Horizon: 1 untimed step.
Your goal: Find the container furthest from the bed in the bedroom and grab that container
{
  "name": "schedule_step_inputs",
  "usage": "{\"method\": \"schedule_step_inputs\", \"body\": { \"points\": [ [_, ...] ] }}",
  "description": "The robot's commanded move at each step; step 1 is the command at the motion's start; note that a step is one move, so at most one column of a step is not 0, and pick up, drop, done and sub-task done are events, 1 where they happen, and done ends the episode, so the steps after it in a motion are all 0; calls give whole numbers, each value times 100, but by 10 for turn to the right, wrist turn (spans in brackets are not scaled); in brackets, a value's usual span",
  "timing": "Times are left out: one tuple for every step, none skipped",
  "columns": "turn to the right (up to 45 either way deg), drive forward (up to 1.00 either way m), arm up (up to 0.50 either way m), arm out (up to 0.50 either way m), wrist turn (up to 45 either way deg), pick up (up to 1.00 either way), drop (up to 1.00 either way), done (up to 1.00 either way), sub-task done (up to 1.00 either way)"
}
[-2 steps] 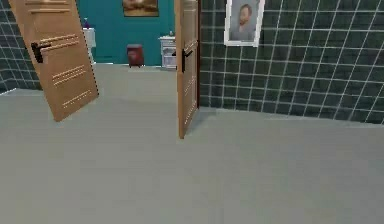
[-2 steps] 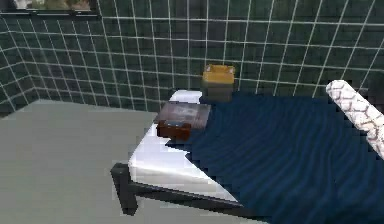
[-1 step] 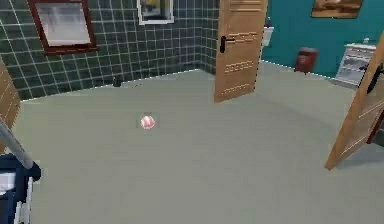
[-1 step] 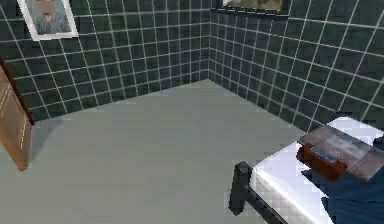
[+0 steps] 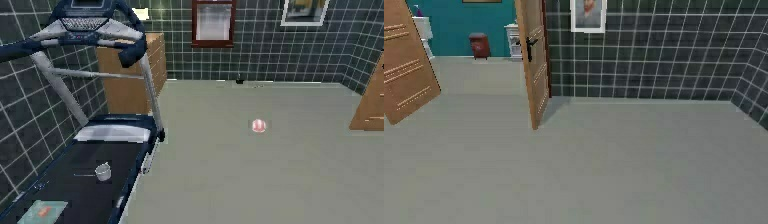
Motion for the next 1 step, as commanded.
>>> {"method": "schedule_step_inputs", "body": {
  "points": [
    [0,40,0,0,0,0,0,0,0]
  ]
}}
